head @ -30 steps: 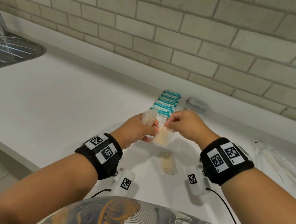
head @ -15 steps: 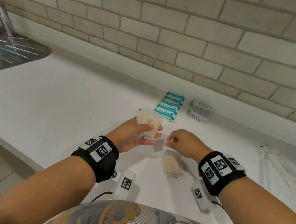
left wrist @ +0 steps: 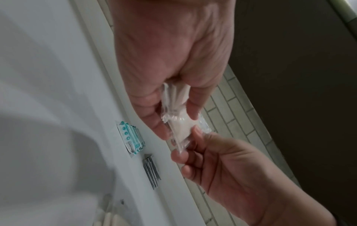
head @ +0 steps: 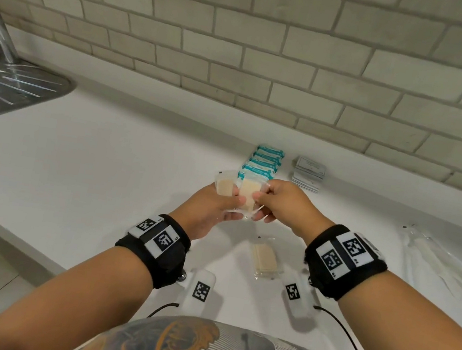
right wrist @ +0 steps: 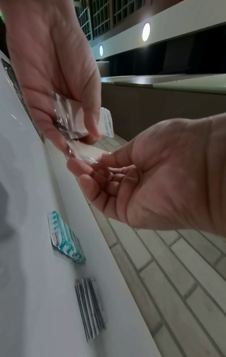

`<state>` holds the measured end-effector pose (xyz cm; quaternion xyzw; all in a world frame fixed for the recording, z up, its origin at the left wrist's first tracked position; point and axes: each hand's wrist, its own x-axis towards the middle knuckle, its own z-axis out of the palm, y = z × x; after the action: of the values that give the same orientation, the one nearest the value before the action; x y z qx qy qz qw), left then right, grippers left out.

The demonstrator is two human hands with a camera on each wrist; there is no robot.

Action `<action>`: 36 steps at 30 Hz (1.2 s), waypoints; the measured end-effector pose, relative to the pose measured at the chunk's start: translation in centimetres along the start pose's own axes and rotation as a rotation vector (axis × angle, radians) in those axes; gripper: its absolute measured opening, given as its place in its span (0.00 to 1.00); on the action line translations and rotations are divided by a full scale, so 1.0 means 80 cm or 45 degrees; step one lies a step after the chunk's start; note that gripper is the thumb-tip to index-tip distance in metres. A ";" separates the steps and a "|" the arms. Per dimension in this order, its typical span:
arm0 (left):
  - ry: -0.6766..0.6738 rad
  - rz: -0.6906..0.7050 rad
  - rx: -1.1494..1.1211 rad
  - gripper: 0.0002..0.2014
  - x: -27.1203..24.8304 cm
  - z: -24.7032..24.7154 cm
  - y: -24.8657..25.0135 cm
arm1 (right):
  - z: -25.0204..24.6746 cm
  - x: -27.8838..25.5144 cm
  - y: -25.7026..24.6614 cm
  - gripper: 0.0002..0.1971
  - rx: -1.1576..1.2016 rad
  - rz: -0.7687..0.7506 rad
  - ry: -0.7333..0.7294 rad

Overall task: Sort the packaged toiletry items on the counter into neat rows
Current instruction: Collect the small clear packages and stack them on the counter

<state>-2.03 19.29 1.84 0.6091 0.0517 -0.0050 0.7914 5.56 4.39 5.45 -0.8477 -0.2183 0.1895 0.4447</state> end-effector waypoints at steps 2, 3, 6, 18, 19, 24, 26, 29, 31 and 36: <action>0.101 -0.013 -0.010 0.08 0.002 -0.002 0.000 | -0.004 -0.002 0.002 0.05 0.015 0.014 -0.013; 0.134 -0.010 -0.004 0.09 0.003 -0.003 -0.001 | -0.004 -0.003 0.002 0.06 0.014 0.016 -0.021; 0.179 -0.005 -0.003 0.09 0.003 -0.001 -0.003 | -0.005 -0.005 0.001 0.07 -0.041 -0.003 -0.064; 0.132 0.053 0.268 0.11 0.001 -0.001 0.001 | -0.016 0.001 -0.014 0.04 -0.206 -0.087 0.041; 0.140 0.045 0.285 0.11 0.001 -0.002 0.000 | -0.018 0.001 -0.013 0.03 -0.183 -0.075 0.030; 0.126 -0.008 0.293 0.11 0.003 -0.003 -0.007 | -0.027 0.002 -0.010 0.05 -0.386 -0.067 0.098; 0.098 -0.055 0.232 0.10 0.004 -0.005 -0.009 | -0.031 0.005 -0.005 0.07 -0.850 -0.117 0.241; 0.069 -0.128 0.078 0.08 0.002 -0.008 -0.011 | -0.039 0.009 0.007 0.08 -0.887 -0.065 0.084; 0.060 -0.170 -0.062 0.08 0.002 -0.012 -0.012 | -0.041 0.007 0.016 0.08 -0.879 -0.005 -0.126; 0.025 -0.218 -0.338 0.14 0.002 -0.016 -0.010 | -0.016 0.008 0.053 0.12 -1.048 0.082 -0.418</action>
<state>-2.05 20.33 0.76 0.4924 0.1114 -0.0595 0.8612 7.58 1.71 2.47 -0.9193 -0.3166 0.2327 0.0235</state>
